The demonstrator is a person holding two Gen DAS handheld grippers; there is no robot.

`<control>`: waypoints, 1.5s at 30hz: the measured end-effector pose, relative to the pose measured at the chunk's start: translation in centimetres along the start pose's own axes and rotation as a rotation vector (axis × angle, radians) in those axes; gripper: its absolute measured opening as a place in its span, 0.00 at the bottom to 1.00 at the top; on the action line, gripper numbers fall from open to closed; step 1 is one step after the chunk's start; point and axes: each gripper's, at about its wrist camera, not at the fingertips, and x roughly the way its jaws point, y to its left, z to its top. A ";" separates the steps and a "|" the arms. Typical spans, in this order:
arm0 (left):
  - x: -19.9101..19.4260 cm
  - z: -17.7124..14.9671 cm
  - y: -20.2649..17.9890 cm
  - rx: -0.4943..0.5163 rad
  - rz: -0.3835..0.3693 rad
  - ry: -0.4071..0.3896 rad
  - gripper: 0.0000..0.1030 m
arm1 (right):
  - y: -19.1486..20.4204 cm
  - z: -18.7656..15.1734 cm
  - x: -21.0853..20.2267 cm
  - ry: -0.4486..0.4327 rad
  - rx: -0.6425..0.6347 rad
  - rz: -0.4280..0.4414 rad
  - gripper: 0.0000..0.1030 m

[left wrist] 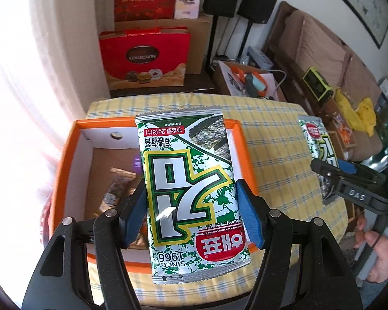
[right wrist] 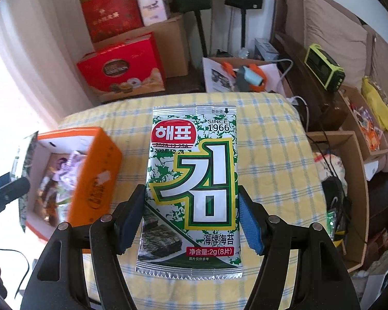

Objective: Organize objects
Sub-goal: 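Carry the seaweed packet in the left tool into the orange box while the right tool carries its packet there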

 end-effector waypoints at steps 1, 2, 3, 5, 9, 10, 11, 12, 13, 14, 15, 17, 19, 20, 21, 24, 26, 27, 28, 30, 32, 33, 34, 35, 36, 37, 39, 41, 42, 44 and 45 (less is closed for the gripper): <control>-0.1 0.0 0.3 -0.003 0.004 -0.001 0.61 | 0.3 0.1 -0.1 0.001 -0.001 0.007 0.67; -0.2 0.0 0.8 -0.006 0.009 -0.001 0.61 | 0.8 0.2 -0.2 0.001 -0.005 0.020 0.67; -0.2 0.0 1.1 -0.009 0.012 -0.001 0.61 | 1.3 0.3 -0.3 0.000 -0.009 0.027 0.67; -0.4 0.0 1.9 -0.018 0.019 -0.002 0.61 | 2.3 0.5 -0.6 -0.002 -0.021 0.041 0.67; -0.4 -0.3 3.7 -0.032 0.040 0.002 0.61 | 4.5 0.9 -0.9 -0.002 -0.056 0.055 0.67; -0.4 -0.4 4.2 -0.036 0.044 0.006 0.61 | 5.1 1.0 -0.9 -0.001 -0.064 0.060 0.67; -0.3 -0.6 4.8 -0.043 0.047 0.010 0.61 | 5.7 1.1 -0.9 -0.001 -0.072 0.065 0.67; -0.3 -0.6 5.4 -0.048 0.053 0.013 0.61 | 6.4 1.1 -0.9 0.000 -0.078 0.075 0.67; -0.3 -0.8 5.8 -0.051 0.058 0.014 0.61 | 6.9 1.2 -0.9 0.000 -0.083 0.083 0.67; -0.2 -0.8 6.3 -0.054 0.062 0.017 0.61 | 7.8 1.2 -0.8 0.002 -0.091 0.095 0.67; -0.2 -1.0 6.8 -0.058 0.066 0.019 0.61 | 8.3 1.3 -0.7 0.003 -0.097 0.102 0.67; -0.1 -1.0 7.8 -0.065 0.072 0.022 0.61 | 9.9 1.3 -0.4 0.007 -0.112 0.119 0.67; 0.0 -1.0 8.3 -0.067 0.073 0.022 0.61 | 11.4 1.3 -0.2 0.013 -0.125 0.137 0.67; 0.1 -1.0 8.6 -0.066 0.073 0.021 0.61 | 12.0 1.2 0.0 0.017 -0.130 0.146 0.67; 0.2 -1.0 8.8 -0.064 0.073 0.020 0.61 | 12.6 1.2 0.1 0.020 -0.135 0.152 0.67; 0.6 -1.0 9.2 -0.055 0.072 0.031 0.61 | 14.6 1.0 0.8 0.031 -0.157 0.168 0.67; 1.1 -1.0 9.4 -0.050 0.076 0.041 0.61 | 16.0 0.7 1.4 0.043 -0.176 0.174 0.67; 1.3 -1.0 9.5 -0.048 0.077 0.046 0.61 | 16.5 0.6 1.7 0.047 -0.183 0.175 0.67; 1.5 -1.1 9.6 -0.046 0.079 0.050 0.61 | 16.9 0.5 2.0 0.053 -0.188 0.177 0.67; 2.1 -1.2 9.8 -0.045 0.083 0.057 0.61 | 17.8 0.3 2.7 0.068 -0.192 0.187 0.67; 2.6 -1.3 9.9 -0.046 0.084 0.062 0.62 | 18.3 0.1 3.4 0.079 -0.189 0.197 0.67; 2.8 -1.3 10.0 -0.045 0.084 0.063 0.62 | 18.5 0.1 3.6 0.082 -0.186 0.202 0.67; 3.0 -1.3 10.0 -0.042 0.085 0.063 0.62 | 18.6 0.1 3.8 0.082 -0.183 0.207 0.67; 3.2 -1.3 10.0 -0.037 0.087 0.063 0.62 | 18.6 0.1 3.9 0.078 -0.177 0.211 0.67; 3.3 -1.2 10.0 -0.033 0.089 0.062 0.62 | 18.6 0.1 4.1 0.078 -0.171 0.213 0.67; 3.5 -1.0 10.0 -0.031 0.093 0.061 0.62 | 18.6 0.1 4.2 0.078 -0.162 0.216 0.68; 3.7 -0.8 10.0 -0.026 0.097 0.056 0.62 | 18.3 0.2 4.7 0.082 -0.141 0.220 0.68; 3.8 -0.5 10.0 -0.022 0.098 0.052 0.62 | 18.2 0.2 5.1 0.088 -0.130 0.217 0.68; 3.9 -0.4 10.0 -0.020 0.096 0.050 0.62 | 18.1 0.2 5.3 0.091 -0.123 0.215 0.68; 4.2 -0.2 10.2 -0.020 0.088 0.051 0.63 | 18.0 0.2 5.5 0.096 -0.110 0.220 0.69; 4.3 -0.1 10.3 -0.023 0.086 0.051 0.65 | 17.9 0.1 5.6 0.103 -0.100 0.227 0.69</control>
